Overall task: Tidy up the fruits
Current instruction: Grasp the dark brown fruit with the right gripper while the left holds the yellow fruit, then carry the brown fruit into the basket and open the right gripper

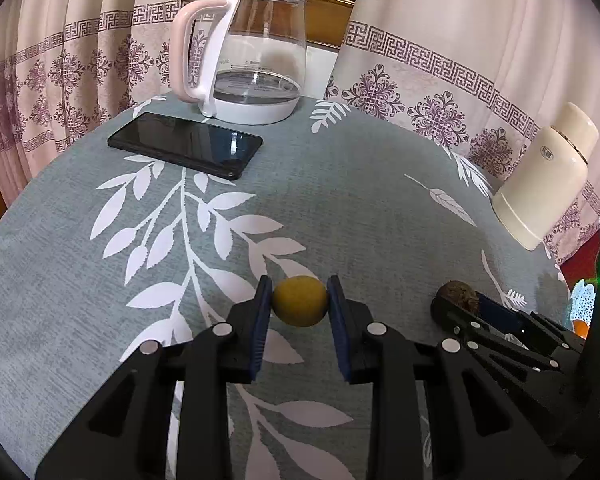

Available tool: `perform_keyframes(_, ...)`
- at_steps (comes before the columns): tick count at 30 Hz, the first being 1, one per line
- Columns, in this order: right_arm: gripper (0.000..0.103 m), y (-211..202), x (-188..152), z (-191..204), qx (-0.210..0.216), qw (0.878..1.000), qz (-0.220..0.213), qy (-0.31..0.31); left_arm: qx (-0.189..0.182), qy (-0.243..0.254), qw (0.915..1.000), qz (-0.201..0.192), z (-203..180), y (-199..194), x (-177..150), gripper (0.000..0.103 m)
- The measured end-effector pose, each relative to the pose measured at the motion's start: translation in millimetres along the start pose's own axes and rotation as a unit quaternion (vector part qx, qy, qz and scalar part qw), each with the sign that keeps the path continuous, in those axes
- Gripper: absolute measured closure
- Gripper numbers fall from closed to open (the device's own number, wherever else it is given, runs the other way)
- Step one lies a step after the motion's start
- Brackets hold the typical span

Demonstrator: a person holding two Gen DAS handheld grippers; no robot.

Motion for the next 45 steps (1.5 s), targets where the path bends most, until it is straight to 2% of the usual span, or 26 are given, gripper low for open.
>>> perform_keyframes(5, 0.059, -8.1, -5.8, -5.2, 0.007, 1.000, -0.003, 0.015, -0.002, 0.002, 1.0000, -0.001, -1.2, -1.4, -0.2, 0.074)
perform_keyframes(11, 0.059, -30.4, -16.7, -16.0, 0.021, 0.999, -0.017, 0.044, -0.006, 0.005, 1.0000, -0.003, -3.5, -2.7, -1.0, 0.074)
perform_keyframes(24, 0.059, -80.9, -32.7, -23.2, 0.030, 0.996, -0.049, 0.069, -0.012, 0.018, 0.9997, -0.007, -12.1, -7.5, -4.4, 0.074)
perform_keyframes(33, 0.059, -121.5, -44.0, -45.2, 0.015, 0.993, -0.078, 0.092, -0.014, 0.027, 0.9995, -0.009, -17.1, -10.4, -5.8, 0.074)
perform_keyframes(45, 0.059, -160.2, -61.7, -95.0, -0.029, 0.984, -0.106, 0.140, -0.016, 0.033, 0.9993, -0.011, -19.7, -12.2, -7.1, 0.074)
Point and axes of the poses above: each gripper's, at about its wrist camera, not at the fingertips, and y roughly the way its jaws point, z to its left, x to its top, the point moved 6 cm from there along y, roughly the way its jaws point, and after that the axes turned 3 degrees about z, right-handed, at the moved point
